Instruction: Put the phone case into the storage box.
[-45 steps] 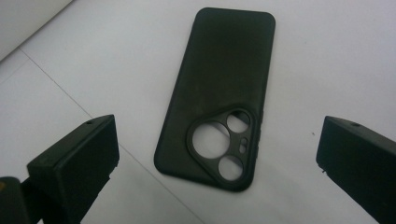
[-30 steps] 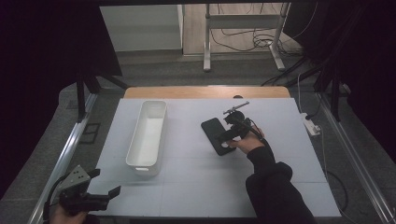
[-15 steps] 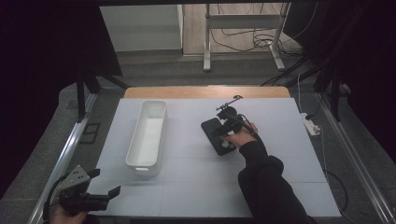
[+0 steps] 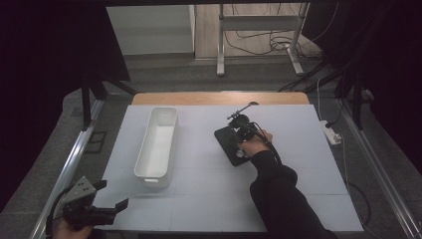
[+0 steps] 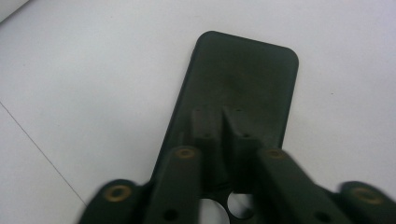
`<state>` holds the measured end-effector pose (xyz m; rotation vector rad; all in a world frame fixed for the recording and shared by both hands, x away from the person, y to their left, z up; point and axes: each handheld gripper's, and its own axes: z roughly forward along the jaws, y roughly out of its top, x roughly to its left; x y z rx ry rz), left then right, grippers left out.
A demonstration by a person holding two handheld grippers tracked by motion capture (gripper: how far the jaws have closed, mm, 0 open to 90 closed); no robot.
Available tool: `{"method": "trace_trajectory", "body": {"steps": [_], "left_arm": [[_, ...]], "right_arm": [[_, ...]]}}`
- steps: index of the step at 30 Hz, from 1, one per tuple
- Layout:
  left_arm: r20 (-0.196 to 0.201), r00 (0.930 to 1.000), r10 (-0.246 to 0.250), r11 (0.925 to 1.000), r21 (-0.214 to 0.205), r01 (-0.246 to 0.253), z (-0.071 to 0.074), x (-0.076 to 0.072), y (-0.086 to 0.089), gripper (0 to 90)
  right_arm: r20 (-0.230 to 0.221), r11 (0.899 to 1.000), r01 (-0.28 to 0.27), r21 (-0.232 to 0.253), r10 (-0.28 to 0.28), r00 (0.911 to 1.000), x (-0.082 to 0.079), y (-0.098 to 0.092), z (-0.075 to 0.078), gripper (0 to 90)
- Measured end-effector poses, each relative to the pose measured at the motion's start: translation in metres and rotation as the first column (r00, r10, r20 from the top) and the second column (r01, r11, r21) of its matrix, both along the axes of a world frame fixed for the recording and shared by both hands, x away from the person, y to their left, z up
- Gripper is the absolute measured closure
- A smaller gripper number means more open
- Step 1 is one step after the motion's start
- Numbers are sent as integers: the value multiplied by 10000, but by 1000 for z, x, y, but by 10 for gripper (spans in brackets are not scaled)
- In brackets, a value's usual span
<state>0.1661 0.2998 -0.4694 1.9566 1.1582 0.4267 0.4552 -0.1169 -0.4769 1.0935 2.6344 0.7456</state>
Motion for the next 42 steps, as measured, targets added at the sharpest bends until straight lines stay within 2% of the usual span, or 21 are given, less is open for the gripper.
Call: {"method": "trace_trajectory", "body": {"steps": [2,8,17,21,27,30,37,42], "left_arm": [[1,10000,-5,10000,-3,5,0,0,0,10],[-12,10000,-2,10000,-30,2,0,0,0,10],[-33,10000,-20,10000,-37,20,0,0,0,10],[-32,10000,-14,10000,-30,14,0,1,0,10],[-43,10000,-11,10000,-16,10,0,1,0,10],[-84,10000,-38,10000,-16,38,0,1,0,10],[-75,10000,-47,10000,31,47,0,1,-1,11],[-77,10000,-56,10000,53,57,0,1,-1,11]], "right_arm": [[-68,9999,99,16,-99,9999,4,-1,-3,892],[93,9985,517,-158,-515,9986,14,-7,-9,892],[245,9895,1397,-356,-1389,9900,31,-17,-19,893],[202,9871,1545,-409,-1538,9879,36,-19,-22,893],[121,9849,1635,-563,-1631,9865,42,-19,-29,893],[144,9847,1685,-440,-1680,9857,43,-18,-30,892],[223,9875,1471,-570,-1460,9890,43,-11,-30,892],[228,9905,1288,-478,-1278,9915,42,-4,-31,893]]}}
